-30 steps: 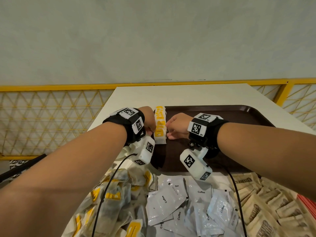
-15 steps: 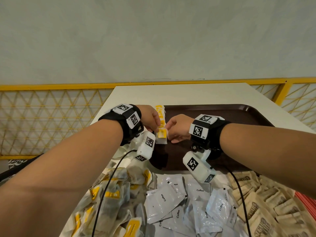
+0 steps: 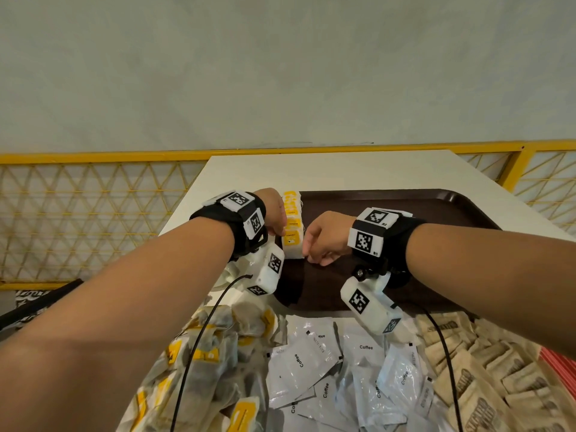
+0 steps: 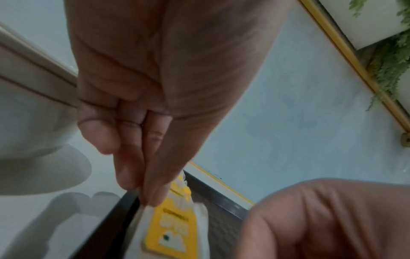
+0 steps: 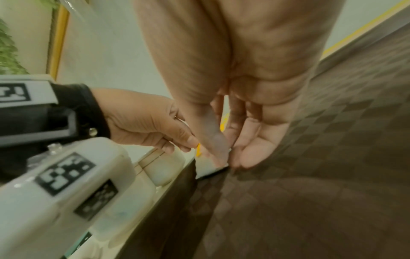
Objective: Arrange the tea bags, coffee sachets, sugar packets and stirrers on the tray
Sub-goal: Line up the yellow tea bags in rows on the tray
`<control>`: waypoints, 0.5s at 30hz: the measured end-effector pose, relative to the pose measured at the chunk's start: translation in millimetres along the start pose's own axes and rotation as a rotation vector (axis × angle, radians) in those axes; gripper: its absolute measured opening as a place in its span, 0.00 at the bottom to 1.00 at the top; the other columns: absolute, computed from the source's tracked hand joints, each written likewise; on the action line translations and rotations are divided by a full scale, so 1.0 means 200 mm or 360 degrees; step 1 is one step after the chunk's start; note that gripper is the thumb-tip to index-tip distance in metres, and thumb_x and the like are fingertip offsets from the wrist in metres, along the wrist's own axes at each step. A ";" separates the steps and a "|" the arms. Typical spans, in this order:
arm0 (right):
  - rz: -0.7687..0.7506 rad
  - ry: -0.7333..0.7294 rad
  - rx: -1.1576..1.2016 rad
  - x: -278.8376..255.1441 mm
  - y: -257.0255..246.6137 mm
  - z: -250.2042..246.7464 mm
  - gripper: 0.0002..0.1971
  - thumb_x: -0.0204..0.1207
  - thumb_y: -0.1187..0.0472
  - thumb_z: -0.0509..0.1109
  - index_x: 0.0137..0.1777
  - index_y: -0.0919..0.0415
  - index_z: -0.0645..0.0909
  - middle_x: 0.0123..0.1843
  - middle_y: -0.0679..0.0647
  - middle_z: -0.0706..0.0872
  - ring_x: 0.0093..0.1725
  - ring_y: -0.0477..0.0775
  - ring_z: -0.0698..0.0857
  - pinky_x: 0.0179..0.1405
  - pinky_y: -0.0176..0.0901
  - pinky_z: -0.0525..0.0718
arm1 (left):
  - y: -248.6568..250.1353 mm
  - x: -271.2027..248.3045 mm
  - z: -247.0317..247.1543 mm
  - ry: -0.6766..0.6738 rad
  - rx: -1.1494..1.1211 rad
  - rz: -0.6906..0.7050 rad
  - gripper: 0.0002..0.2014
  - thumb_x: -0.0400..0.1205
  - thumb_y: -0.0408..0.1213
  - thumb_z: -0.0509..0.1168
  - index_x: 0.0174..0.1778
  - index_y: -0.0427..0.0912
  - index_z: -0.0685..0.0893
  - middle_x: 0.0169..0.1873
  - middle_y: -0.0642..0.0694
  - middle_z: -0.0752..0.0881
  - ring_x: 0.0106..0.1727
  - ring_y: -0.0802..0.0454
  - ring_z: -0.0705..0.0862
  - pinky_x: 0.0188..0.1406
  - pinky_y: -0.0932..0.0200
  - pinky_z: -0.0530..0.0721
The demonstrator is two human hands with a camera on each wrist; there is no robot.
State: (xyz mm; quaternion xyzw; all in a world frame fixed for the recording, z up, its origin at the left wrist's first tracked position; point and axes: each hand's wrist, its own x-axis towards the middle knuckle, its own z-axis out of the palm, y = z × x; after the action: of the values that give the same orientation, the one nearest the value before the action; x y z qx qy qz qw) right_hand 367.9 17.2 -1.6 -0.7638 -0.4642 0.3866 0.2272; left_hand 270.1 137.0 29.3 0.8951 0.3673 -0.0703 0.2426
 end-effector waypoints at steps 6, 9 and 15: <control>-0.0047 -0.0193 -0.0185 -0.02 -0.01 0.03 0.16 0.74 0.72 0.68 0.44 0.49 0.87 0.41 0.51 0.86 0.39 0.46 0.82 0.33 0.31 0.82 | 0.01 0.01 0.01 -0.0018 0.0035 0.0028 0.11 0.76 0.29 0.73 0.53 0.31 0.87 0.36 0.43 0.85 0.43 0.50 0.85 0.34 0.66 0.79; -0.0035 -0.0160 -0.0230 -0.01 -0.03 0.05 0.14 0.75 0.71 0.67 0.43 0.49 0.87 0.39 0.51 0.86 0.34 0.45 0.82 0.29 0.30 0.80 | 0.00 0.01 0.01 -0.0014 0.0001 0.0001 0.03 0.76 0.28 0.73 0.44 0.35 0.86 0.35 0.44 0.85 0.37 0.52 0.85 0.34 0.66 0.81; -0.0005 -0.0148 -0.0242 0.01 -0.05 0.05 0.12 0.78 0.69 0.67 0.58 0.60 0.86 0.34 0.50 0.83 0.31 0.46 0.81 0.27 0.32 0.80 | -0.03 0.03 0.02 0.0011 -0.0074 -0.0017 0.12 0.77 0.28 0.72 0.54 0.27 0.86 0.48 0.35 0.90 0.54 0.44 0.89 0.59 0.51 0.85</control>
State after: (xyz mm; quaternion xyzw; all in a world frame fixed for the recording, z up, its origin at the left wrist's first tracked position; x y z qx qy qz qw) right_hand 355.5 24.2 -0.6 -0.7594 -0.5036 0.3848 0.1474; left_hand 270.1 141.7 22.2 0.8875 0.3745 -0.0600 0.2617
